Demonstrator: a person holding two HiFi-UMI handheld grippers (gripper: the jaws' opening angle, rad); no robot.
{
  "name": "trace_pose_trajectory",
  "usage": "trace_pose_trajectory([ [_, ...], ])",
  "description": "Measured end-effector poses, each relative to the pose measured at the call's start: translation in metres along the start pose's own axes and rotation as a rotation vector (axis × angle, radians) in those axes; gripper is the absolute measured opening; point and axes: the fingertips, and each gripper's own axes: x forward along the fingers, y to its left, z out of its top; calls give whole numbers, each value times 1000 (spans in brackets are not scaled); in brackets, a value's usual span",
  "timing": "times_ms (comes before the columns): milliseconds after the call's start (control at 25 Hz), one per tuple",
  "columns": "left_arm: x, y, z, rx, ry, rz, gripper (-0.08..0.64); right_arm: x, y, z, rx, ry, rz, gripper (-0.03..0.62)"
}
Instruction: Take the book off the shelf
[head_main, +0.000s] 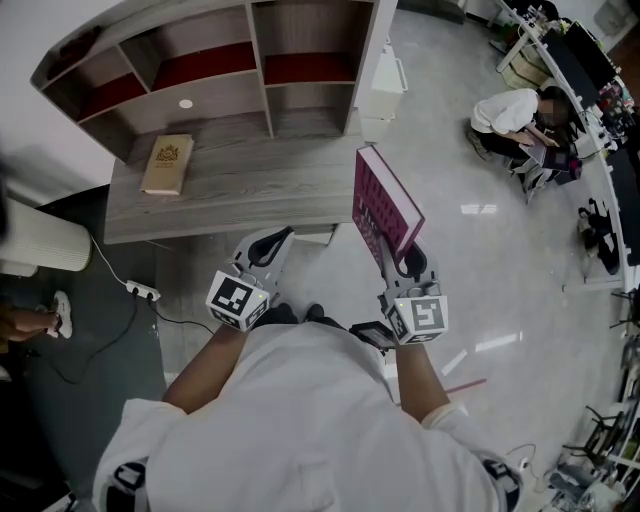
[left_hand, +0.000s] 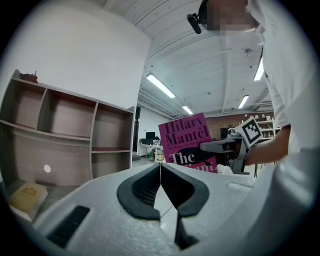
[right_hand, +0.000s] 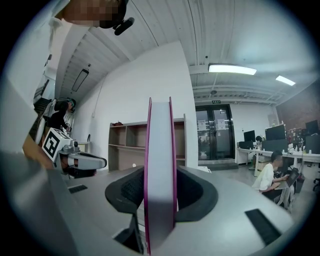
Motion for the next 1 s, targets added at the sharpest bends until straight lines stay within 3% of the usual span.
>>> trace_pose_trajectory([
  [400,-3,12,7,-10,-7,15,17,10,10,-3,13,5,23,147],
  [1000,2,21,6,-48,-17,-5,17,16,1,0,32,-15,-7,147],
])
